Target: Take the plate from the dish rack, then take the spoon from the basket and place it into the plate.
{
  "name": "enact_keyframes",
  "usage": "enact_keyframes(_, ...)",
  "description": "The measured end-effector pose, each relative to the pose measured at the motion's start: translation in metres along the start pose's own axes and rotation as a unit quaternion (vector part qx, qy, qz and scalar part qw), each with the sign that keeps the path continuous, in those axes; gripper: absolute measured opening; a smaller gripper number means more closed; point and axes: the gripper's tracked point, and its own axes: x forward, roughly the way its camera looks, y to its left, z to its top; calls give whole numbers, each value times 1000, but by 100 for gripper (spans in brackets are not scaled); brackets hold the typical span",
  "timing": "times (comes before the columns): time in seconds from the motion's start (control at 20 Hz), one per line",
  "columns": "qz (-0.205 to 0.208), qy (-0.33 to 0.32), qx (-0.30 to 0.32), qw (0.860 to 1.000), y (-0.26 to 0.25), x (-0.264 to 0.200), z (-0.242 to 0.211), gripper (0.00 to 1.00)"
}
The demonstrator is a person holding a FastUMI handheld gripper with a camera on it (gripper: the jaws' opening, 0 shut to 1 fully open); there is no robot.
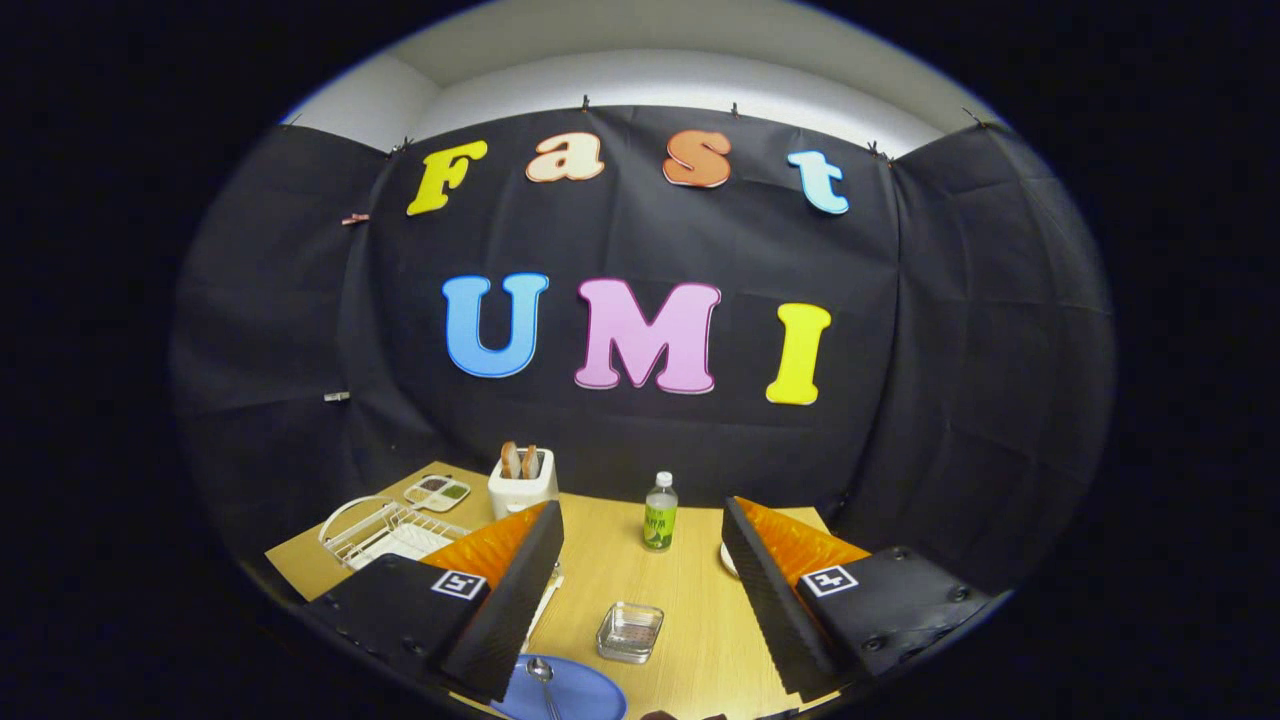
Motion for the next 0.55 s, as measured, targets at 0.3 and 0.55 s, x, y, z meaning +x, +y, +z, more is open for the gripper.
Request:
enact_keyframes(0.3,4,-14,-1,1000,-4,3,12,98)
enact_keyframes(0.55,33,-12,-17,999,1,9,9,98)
